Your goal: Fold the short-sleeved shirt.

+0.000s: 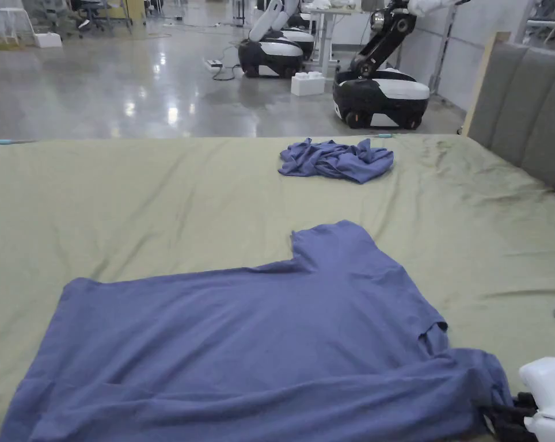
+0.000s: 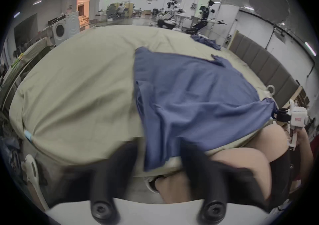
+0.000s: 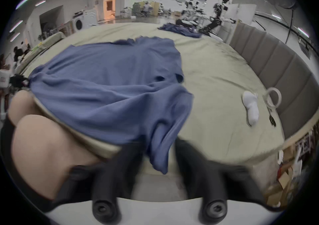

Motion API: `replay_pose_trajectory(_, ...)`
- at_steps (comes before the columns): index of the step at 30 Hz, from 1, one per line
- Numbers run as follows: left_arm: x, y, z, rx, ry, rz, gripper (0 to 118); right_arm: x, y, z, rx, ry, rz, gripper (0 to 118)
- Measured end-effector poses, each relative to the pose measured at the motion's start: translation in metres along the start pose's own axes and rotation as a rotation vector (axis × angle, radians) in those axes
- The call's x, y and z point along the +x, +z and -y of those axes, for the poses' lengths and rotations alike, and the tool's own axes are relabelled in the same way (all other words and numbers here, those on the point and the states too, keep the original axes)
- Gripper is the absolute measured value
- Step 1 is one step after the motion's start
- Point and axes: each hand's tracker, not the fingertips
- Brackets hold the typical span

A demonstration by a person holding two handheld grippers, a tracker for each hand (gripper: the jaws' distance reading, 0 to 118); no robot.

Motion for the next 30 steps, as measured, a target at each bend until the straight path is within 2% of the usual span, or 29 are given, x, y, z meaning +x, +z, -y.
replay_pose_trajectory(1,-0.001,-0.003,0.003,-0.001,-0.009,-0.036,118,0.001,-0.004,0.002,-0.028,-0.018,0.067,118)
replay_pose_trajectory(2,-0.001,-0.001,0.005,0.004,-0.009,-0.055,118,0.007,-0.005,0.004,-0.024,-0.060,0.131,116)
replay_pose_trajectory(5,-0.006,0.038,-0.006,0.124,0.026,-0.021,118,0.023,0.036,0.000,0.168,-0.195,0.082,114)
replay_pose_trajectory(6,-0.005,0.052,-0.014,0.164,0.031,-0.040,110,0.023,0.055,-0.008,0.205,-0.212,0.094,110)
replay_pose_trajectory(7,-0.003,0.068,-0.025,0.243,0.027,-0.037,66,0.023,0.070,-0.016,0.266,-0.228,0.080,89)
replay_pose_trajectory(8,0.000,0.085,-0.039,0.327,0.025,-0.011,13,0.023,0.086,-0.027,0.336,-0.224,0.025,61)
replay_pose_trajectory(9,0.005,0.096,-0.053,0.395,0.028,0.008,13,0.015,0.099,-0.040,0.391,-0.214,-0.012,43)
replay_pose_trajectory(10,0.009,0.102,-0.067,0.438,0.023,-0.005,0,0.003,0.109,-0.054,0.443,-0.198,-0.033,43)
replay_pose_trajectory(11,0.015,0.106,-0.083,0.493,0.028,-0.026,0,-0.002,0.112,-0.071,0.479,-0.170,-0.037,2)
replay_pose_trajectory(12,0.017,0.106,-0.103,0.499,-0.015,0.002,0,-0.010,0.112,-0.087,0.501,-0.150,-0.011,2)
replay_pose_trajectory(13,0.022,0.086,-0.120,0.471,-0.064,0.036,0,-0.013,0.109,-0.103,0.503,-0.148,-0.025,2)
replay_pose_trajectory(14,0.025,0.069,-0.141,0.460,-0.080,0.035,0,-0.015,0.093,-0.119,0.484,-0.109,-0.099,2)
replay_pose_trajectory(16,0.024,0.026,-0.177,0.459,-0.079,0.023,0,-0.027,0.076,-0.145,0.496,-0.099,-0.073,2)
replay_pose_trajectory(18,0.014,-0.042,-0.215,0.340,-0.089,-0.051,0,-0.028,0.061,-0.159,0.490,-0.102,-0.137,2)
replay_pose_trajectory(19,0.009,-0.070,-0.229,0.306,-0.091,-0.062,8,-0.031,0.055,-0.164,0.484,-0.105,-0.163,2)
replay_pose_trajectory(20,0.002,-0.103,-0.242,0.256,-0.082,-0.064,39,-0.034,0.048,-0.168,0.486,-0.102,-0.173,2)
replay_pose_trajectory(21,-0.009,-0.128,-0.252,0.207,-0.066,-0.066,90,-0.037,0.043,-0.170,0.479,-0.082,-0.182,2)
replay_pose_trajectory(22,-0.017,-0.159,-0.261,0.131,-0.055,-0.095,118,-0.031,0.028,-0.167,0.457,-0.070,-0.200,2)
replay_pose_trajectory(23,-0.024,-0.187,-0.266,0.019,-0.038,-0.128,118,-0.030,0.021,-0.167,0.442,-0.047,-0.199,2)
replay_pose_trajectory(25,-0.032,-0.216,-0.264,-0.001,-0.038,-0.154,118,-0.022,0.010,-0.166,0.413,-0.025,-0.200,2)
replay_pose_trajectory(26,-0.035,-0.231,-0.261,-0.041,-0.039,-0.183,114,-0.054,0.012,-0.186,0.370,0.037,-0.169,2)
replay_pose_trajectory(27,-0.037,-0.241,-0.256,-0.077,-0.034,-0.202,87,-0.055,0.006,-0.189,0.354,0.047,-0.165,2)
replay_pose_trajectory(28,-0.038,-0.245,-0.251,-0.103,-0.032,-0.180,39,-0.056,0.001,-0.192,0.341,0.054,-0.153,2)
replay_pose_trajectory(29,-0.038,-0.242,-0.238,-0.099,-0.023,-0.143,30,-0.056,-0.005,-0.197,0.324,0.058,-0.140,2)
replay_pose_trajectory(30,-0.032,-0.236,-0.229,-0.059,-0.037,-0.160,4,-0.056,-0.010,-0.201,0.314,0.057,-0.136,2)
